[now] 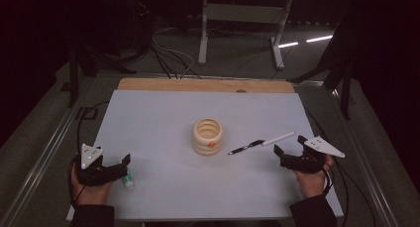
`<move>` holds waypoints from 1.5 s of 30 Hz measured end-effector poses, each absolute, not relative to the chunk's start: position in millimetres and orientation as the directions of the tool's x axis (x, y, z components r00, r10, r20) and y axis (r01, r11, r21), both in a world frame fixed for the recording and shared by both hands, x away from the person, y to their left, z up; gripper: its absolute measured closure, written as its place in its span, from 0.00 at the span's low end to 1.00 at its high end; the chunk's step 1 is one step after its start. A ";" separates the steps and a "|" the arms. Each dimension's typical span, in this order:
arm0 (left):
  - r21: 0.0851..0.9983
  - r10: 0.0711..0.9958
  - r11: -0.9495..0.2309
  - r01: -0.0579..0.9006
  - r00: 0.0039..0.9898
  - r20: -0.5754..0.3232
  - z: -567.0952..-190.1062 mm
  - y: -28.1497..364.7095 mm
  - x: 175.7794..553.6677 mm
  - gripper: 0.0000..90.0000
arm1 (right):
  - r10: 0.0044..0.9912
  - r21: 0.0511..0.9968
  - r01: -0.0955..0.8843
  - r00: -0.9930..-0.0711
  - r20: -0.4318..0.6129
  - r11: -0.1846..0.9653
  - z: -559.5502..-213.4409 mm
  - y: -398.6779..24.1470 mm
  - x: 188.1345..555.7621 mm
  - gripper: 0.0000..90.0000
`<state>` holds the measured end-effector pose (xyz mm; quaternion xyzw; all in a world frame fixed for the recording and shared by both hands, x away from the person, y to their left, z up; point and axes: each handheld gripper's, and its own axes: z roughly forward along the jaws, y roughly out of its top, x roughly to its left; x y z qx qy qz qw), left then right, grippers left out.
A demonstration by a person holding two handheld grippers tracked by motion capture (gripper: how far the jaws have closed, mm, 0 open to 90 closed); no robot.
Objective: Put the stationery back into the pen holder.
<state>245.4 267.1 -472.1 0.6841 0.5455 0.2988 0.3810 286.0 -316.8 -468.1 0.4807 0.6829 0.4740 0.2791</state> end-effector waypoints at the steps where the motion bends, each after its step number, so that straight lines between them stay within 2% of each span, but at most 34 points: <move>1: 0.843 0.975 -0.116 0.525 0.223 -0.004 -472.7 266.5 245.5 0.01 | 0.922 0.916 0.391 -0.381 0.075 0.088 -468.0 -316.7 285.9 0.00; 5: 0.826 0.976 -0.125 0.550 0.219 0.002 -474.5 265.1 245.7 0.01 | 0.921 0.916 0.391 -0.382 0.077 0.086 -467.8 -316.1 285.4 0.00; 10: 0.758 0.976 -0.149 0.635 0.218 0.009 -478.4 262.3 248.5 0.01 | 0.921 0.919 0.384 -0.382 0.071 0.088 -467.1 -316.0 284.4 0.00; 18: 0.679 0.978 -0.163 0.716 0.209 0.014 -482.1 260.2 253.8 0.01 | 0.924 0.919 0.383 -0.378 0.067 0.090 -467.4 -316.7 285.2 0.00; 27: 0.609 0.981 -0.155 0.778 0.194 0.001 -486.1 256.2 264.1 0.08 | 0.929 0.919 0.388 -0.362 0.080 0.072 -468.1 -322.8 286.3 0.00; 32: 0.576 0.981 -0.150 0.804 0.194 -0.015 -489.7 252.5 267.6 0.23 | 0.929 0.919 0.388 -0.362 0.076 0.075 -468.1 -323.1 286.5 0.00; 35: 0.553 0.980 -0.146 0.820 0.195 -0.030 -491.9 251.8 268.8 0.41 | 0.930 0.917 0.390 -0.361 0.073 0.079 -469.0 -323.2 287.1 0.00; 36: 0.553 0.980 -0.146 0.820 0.195 -0.030 -491.9 251.8 268.8 0.41 | 0.930 0.916 0.393 -0.360 0.076 0.077 -469.2 -323.2 287.2 0.00; 37: 0.526 0.981 -0.145 0.838 0.192 -0.037 -495.4 251.0 270.2 0.52 | 0.930 0.916 0.394 -0.359 0.076 0.078 -469.4 -322.9 287.2 0.00; 40: 0.500 0.974 -0.185 0.846 0.225 -0.022 -500.9 247.0 272.5 0.66 | 0.929 0.916 0.392 -0.362 0.070 0.083 -469.4 -321.8 286.9 0.00; 42: 0.497 0.971 -0.212 0.841 0.239 0.010 -500.4 245.8 273.3 0.67 | 0.929 0.916 0.392 -0.363 0.068 0.087 -469.4 -321.2 286.8 0.00; 43: 0.496 0.970 -0.215 0.841 0.245 0.006 -500.4 246.9 274.0 0.73 | 0.928 0.917 0.389 -0.367 0.060 0.094 -469.5 -320.4 286.8 0.00; 45: 0.496 0.968 -0.215 0.841 0.252 -0.008 -500.3 249.2 274.8 0.73 | 0.928 0.917 0.388 -0.367 0.059 0.095 -469.6 -320.0 286.9 0.00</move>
